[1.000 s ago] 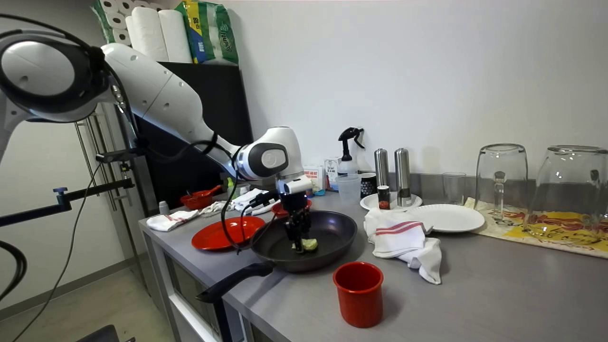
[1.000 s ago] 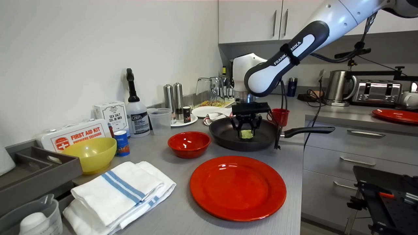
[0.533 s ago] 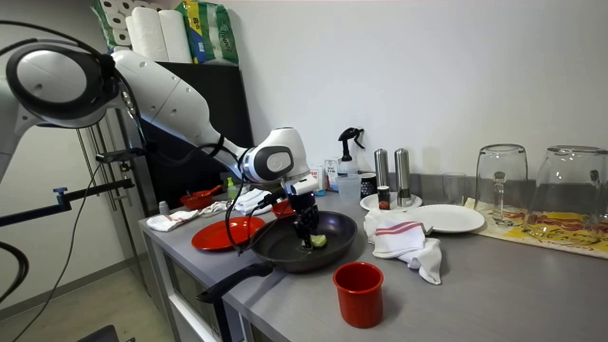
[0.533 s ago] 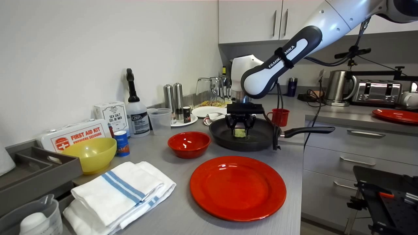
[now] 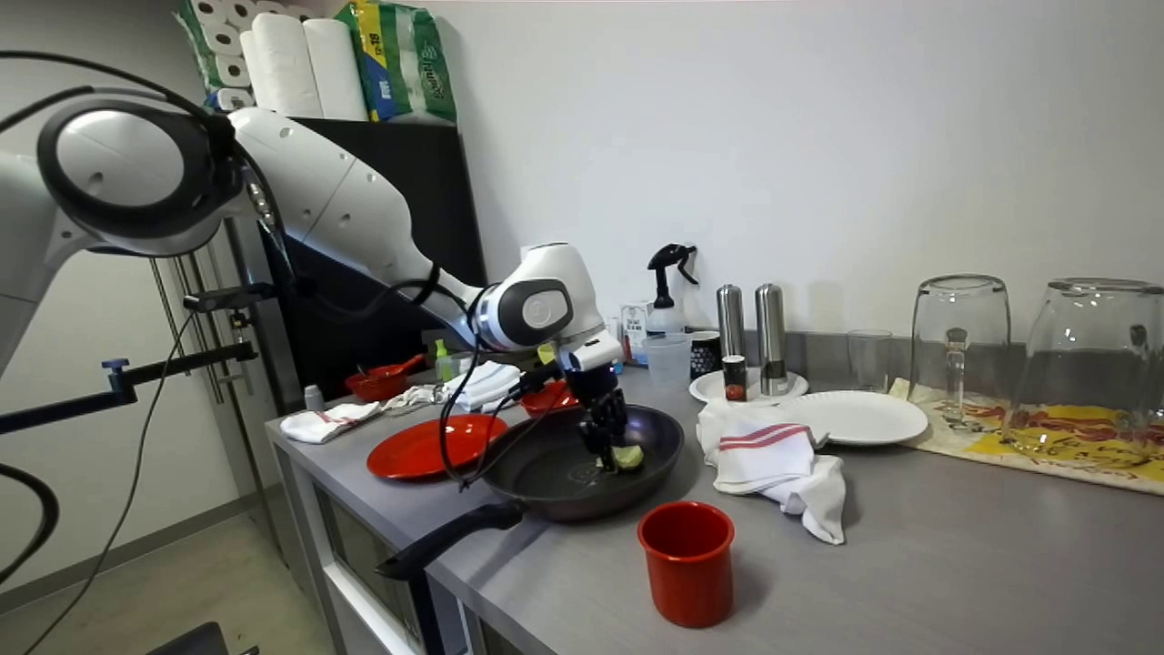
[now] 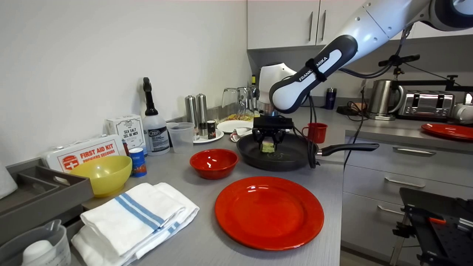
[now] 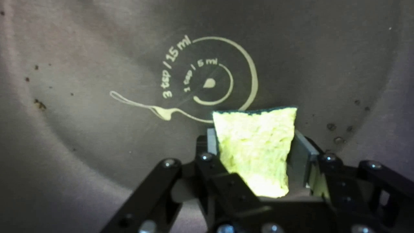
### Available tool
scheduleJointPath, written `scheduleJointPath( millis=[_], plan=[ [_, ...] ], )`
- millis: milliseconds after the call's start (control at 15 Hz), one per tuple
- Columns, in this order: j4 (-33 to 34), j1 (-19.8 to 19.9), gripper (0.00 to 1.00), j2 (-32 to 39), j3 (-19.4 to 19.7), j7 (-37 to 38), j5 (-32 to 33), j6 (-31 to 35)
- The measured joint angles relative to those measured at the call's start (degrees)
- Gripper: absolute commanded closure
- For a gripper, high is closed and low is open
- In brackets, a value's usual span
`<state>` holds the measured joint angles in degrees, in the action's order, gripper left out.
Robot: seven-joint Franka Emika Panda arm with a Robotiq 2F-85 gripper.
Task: Wipe the pan with the sponge
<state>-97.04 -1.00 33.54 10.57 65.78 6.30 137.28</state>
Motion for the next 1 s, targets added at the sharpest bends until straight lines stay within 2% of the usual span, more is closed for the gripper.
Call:
scheduleJointPath(
  millis=[333,600,800,1000],
  plan=[
    [1.0,-1.9,0.72,1.2,2.5,2.5,2.0,1.2],
    [1.2,-2.1,0.72,1.3,2.6,2.7,2.0,1.1],
    [1.4,-1.6,0.72,1.1,1.0,1.5,0.1,0.7],
    [1.8,-0.5,0.72,0.7,-2.5,-2.3,-4.7,-0.9]
  ],
)
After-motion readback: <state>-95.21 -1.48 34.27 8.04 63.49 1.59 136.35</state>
